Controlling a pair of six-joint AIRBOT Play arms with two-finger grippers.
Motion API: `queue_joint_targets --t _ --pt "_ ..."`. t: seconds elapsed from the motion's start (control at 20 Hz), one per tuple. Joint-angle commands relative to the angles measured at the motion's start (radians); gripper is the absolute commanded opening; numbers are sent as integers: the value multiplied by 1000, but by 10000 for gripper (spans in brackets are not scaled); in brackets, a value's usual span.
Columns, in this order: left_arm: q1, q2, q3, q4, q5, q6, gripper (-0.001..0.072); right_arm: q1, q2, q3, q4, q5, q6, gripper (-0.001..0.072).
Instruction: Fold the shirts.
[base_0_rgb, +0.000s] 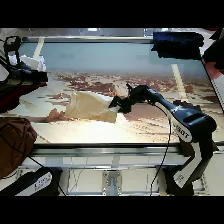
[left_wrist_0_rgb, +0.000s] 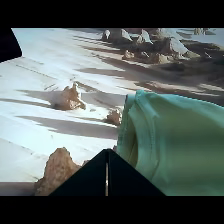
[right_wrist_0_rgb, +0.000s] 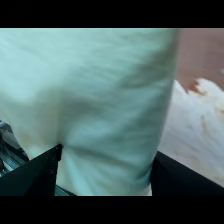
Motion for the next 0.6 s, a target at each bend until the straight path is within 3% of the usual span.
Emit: queue_joint_targets --t 0.0,0.05,0.1,0.3,0.55 --pt "1 -1 0 0 0 0 15 72 -21 53 65 29 -38 403" --pt "1 -1 0 0 0 0 15 87 -21 93 64 44 -36 143" --pt "1 -1 0 0 -5 0 15 94 -19 136 61 43 -35 30" --pt "1 -1 0 0 -18 0 15 41 25 348 -58 -68 -35 16" --pt "1 -1 0 0 -19 0 15 -157 154 556 -345 -417 39 16"
